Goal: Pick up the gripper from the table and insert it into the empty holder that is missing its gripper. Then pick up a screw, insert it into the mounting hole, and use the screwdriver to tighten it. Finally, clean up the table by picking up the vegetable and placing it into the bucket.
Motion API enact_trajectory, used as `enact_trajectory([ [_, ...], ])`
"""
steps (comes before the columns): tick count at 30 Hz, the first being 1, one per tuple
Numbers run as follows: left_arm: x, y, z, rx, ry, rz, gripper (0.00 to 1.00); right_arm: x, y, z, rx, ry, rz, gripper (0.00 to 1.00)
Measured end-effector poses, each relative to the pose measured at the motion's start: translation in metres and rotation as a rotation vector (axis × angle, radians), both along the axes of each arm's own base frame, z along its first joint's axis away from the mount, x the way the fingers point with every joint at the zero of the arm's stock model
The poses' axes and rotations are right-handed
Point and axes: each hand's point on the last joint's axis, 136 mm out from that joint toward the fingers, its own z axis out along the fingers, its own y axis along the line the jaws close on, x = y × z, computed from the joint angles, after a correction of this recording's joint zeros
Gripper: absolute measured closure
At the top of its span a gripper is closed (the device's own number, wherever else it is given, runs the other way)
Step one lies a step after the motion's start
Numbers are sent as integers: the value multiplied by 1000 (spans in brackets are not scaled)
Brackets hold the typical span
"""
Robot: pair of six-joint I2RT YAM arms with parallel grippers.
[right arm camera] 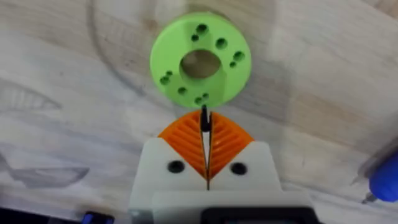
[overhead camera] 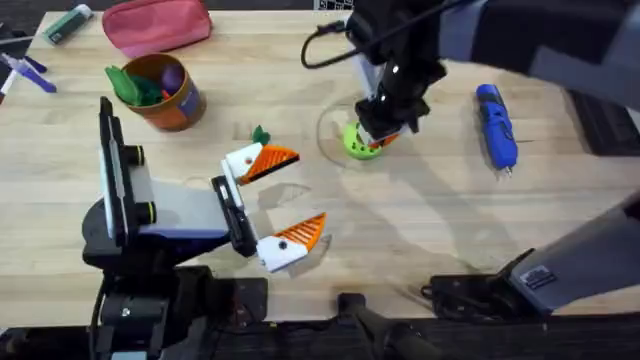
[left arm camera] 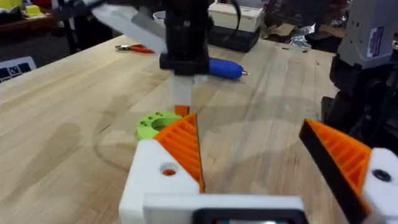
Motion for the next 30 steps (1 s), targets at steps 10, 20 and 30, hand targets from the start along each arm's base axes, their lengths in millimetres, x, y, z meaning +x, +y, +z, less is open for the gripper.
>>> enact_trajectory([
  [10,0,0,0,0,0,0,15,8,15,93,65,-98,43,995],
  [20,0,0,0,0,0,0,15,-7,68,170,147,-229,258,995],
  [30,0,0,0,0,0,0,15,-36,122,175,146,-255,567,995],
])
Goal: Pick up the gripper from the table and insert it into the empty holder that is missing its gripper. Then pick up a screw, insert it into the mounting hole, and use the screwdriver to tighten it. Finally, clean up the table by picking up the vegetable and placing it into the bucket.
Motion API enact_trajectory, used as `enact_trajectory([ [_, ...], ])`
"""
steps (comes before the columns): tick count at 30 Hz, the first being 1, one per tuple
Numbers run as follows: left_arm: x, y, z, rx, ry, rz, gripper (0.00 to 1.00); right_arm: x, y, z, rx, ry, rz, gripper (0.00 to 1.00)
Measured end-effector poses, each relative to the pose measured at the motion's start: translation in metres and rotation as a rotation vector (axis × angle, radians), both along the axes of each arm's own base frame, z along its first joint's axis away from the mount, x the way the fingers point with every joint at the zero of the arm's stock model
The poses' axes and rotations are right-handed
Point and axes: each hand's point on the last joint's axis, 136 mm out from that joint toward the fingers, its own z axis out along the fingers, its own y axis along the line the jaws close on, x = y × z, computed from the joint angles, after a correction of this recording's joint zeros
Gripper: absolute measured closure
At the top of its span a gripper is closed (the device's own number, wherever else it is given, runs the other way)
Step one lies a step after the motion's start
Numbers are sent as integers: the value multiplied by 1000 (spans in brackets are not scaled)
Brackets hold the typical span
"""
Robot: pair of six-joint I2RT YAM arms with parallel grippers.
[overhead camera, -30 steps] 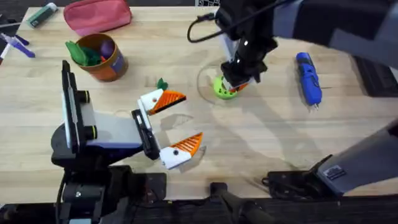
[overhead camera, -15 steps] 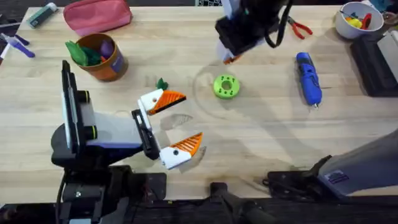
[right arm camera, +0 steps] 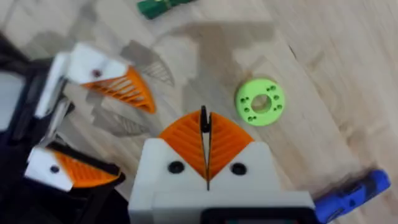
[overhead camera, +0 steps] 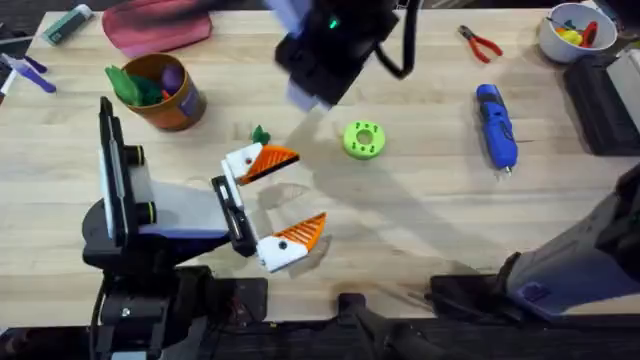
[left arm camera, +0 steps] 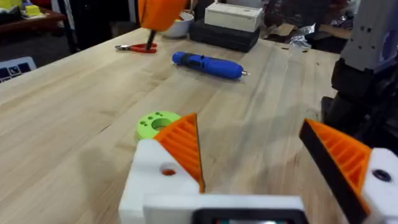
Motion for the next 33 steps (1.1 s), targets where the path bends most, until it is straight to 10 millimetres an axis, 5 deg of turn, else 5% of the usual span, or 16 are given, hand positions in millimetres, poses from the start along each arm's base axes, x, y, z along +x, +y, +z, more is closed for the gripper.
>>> enact_trajectory([
  [12,0,0,0,0,0,0,15,-43,52,8,7,-109,388,995],
  [23,0,0,0,0,0,0,16,-59,65,7,18,-119,623,995],
  [33,0,0,0,0,0,0,15,-55,76,-7,-20,-144,759,995],
])
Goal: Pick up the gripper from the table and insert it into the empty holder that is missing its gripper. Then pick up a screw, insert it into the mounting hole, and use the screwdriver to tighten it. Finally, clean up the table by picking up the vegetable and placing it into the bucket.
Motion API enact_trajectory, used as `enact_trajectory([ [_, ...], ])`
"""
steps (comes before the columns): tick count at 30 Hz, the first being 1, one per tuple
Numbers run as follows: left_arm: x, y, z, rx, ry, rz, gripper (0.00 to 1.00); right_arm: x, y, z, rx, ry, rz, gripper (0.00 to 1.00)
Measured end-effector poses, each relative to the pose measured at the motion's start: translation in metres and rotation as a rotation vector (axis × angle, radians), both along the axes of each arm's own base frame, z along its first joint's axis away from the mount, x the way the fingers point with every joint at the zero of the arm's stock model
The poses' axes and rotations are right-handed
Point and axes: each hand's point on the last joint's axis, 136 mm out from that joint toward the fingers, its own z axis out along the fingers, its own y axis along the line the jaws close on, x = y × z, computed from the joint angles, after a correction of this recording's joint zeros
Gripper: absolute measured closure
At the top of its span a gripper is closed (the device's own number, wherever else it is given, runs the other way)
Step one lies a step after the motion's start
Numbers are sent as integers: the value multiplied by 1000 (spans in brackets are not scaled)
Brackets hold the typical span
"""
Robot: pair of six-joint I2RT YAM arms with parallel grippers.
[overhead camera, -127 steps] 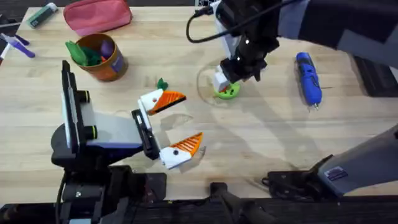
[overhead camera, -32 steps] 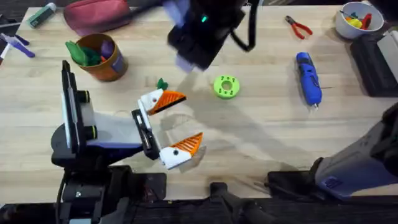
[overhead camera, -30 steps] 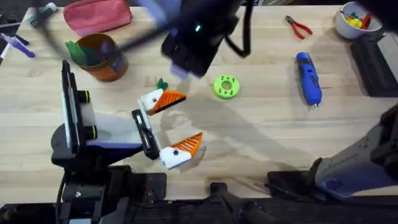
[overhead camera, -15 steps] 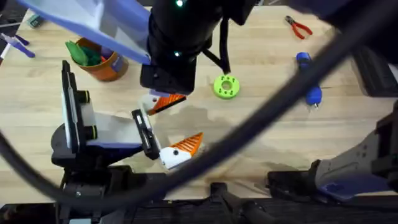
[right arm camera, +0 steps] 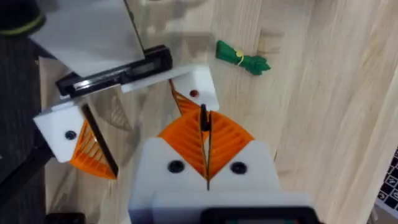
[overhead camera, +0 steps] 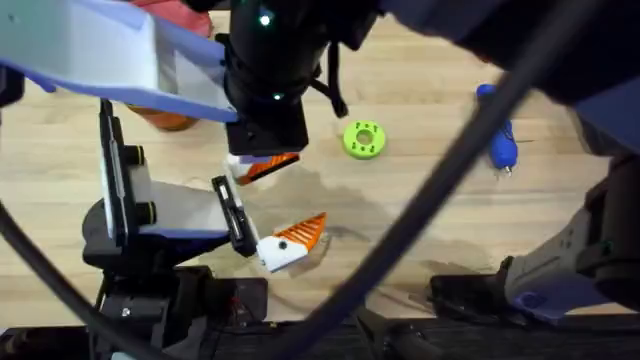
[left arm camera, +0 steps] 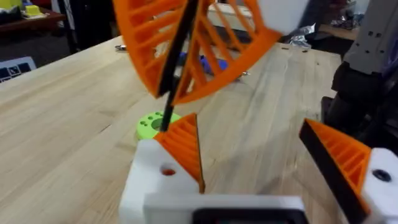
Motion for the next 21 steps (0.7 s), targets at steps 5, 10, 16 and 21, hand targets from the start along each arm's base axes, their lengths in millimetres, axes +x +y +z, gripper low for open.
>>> enact_trajectory([
  [5,0,0,0,0,0,0,16,4,6,-8,-9,-7,17,995],
  [10,0,0,0,0,0,0,15,-1,8,-12,-26,-6,41,995],
  [16,0,0,0,0,0,0,16,-6,3,-15,-54,8,49,995],
  [21,0,0,0,0,0,0,15,-6,2,-15,-56,8,48,995],
])
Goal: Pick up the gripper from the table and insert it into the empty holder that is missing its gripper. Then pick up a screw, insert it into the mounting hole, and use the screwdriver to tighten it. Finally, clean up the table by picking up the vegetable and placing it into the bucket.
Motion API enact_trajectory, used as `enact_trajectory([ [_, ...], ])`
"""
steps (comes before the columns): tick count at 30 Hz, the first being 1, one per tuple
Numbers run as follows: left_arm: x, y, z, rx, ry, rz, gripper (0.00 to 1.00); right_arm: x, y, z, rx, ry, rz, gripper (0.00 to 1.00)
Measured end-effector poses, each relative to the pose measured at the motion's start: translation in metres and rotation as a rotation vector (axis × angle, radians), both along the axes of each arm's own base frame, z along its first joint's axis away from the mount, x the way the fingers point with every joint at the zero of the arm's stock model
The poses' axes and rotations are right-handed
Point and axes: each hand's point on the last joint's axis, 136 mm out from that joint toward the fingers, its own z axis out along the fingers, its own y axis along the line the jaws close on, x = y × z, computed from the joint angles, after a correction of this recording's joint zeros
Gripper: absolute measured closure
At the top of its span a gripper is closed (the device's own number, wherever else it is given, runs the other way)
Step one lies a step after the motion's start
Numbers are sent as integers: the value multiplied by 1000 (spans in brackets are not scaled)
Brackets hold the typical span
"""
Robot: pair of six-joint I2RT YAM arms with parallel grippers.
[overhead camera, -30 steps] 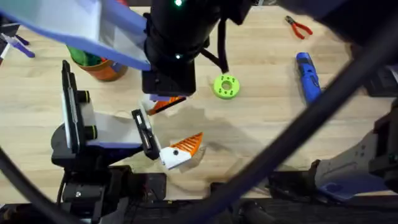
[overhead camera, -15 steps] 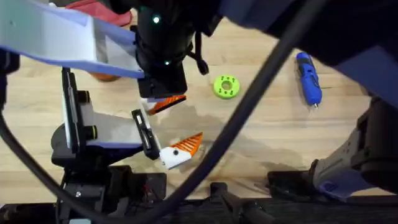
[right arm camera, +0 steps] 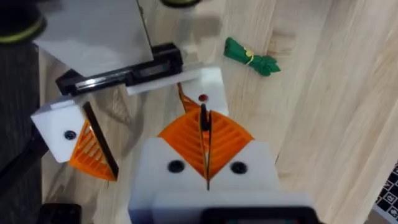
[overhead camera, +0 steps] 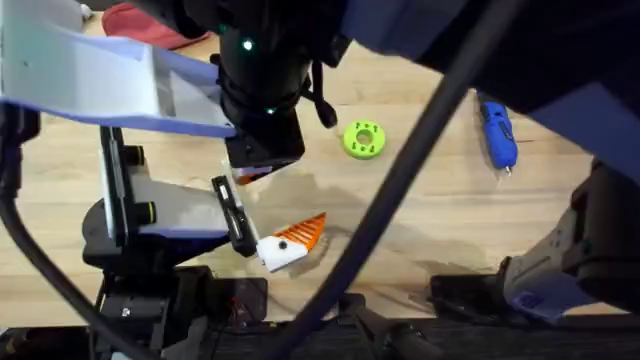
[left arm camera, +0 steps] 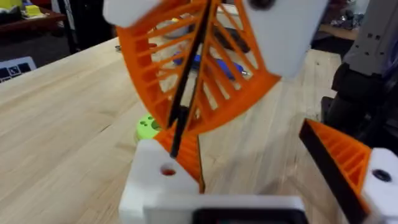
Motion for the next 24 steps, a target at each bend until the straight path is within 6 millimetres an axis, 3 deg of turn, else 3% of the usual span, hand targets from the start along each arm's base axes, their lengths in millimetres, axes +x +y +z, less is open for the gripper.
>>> enact_trajectory([
  [24,0,0,0,0,0,0,15,3,5,-10,-15,7,0,995],
])
